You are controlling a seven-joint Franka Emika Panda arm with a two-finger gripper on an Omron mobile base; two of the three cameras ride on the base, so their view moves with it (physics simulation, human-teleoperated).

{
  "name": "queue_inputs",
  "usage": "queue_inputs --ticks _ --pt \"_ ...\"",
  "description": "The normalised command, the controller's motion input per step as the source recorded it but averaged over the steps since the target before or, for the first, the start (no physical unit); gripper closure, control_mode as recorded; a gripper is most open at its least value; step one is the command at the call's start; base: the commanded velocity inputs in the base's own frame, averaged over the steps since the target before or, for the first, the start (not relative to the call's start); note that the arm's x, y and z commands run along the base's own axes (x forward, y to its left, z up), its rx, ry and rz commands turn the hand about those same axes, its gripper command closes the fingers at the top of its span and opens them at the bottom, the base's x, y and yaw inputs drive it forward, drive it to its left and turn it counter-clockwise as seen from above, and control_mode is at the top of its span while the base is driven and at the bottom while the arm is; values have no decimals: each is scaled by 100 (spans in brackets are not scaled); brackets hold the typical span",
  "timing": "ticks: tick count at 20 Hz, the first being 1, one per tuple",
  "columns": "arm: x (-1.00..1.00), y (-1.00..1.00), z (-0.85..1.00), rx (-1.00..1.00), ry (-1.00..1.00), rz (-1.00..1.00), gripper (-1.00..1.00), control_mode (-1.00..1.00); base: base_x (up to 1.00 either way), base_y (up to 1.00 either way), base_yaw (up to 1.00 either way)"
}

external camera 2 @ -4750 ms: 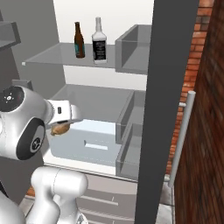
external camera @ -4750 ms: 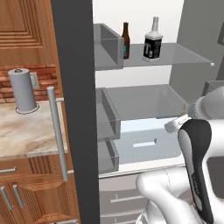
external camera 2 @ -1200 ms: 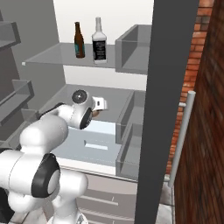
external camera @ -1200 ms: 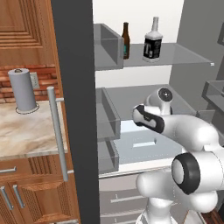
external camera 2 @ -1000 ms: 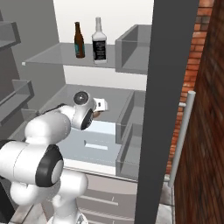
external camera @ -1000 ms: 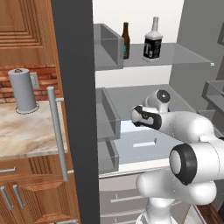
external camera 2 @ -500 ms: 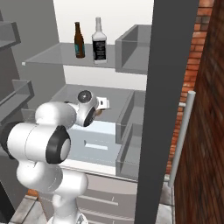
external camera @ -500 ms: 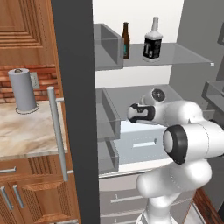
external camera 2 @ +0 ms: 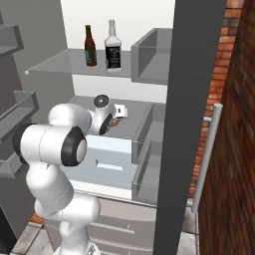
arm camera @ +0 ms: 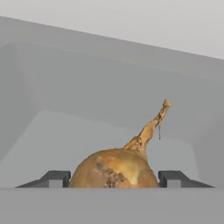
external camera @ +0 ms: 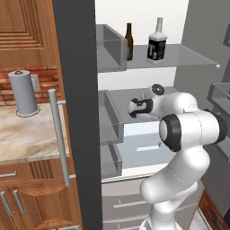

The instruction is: Place the beer and liquor on the top shelf of the fridge to keep them out of children's reach, and place the onion on lower shelves for easy access.

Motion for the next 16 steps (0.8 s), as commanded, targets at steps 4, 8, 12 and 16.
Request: queue_inputs --ticks 4,8,12,16 --pt "35 -8 -42 0 0 0 100 -100 0 0 0" --pt "30 -9 -51 0 0 0 -100 -100 0 0 0" --pt "12 -7 -55 0 0 0 -100 -100 0 0 0" --pt "0 -2 -42 0 -3 0 -100 -100 0 0 0"
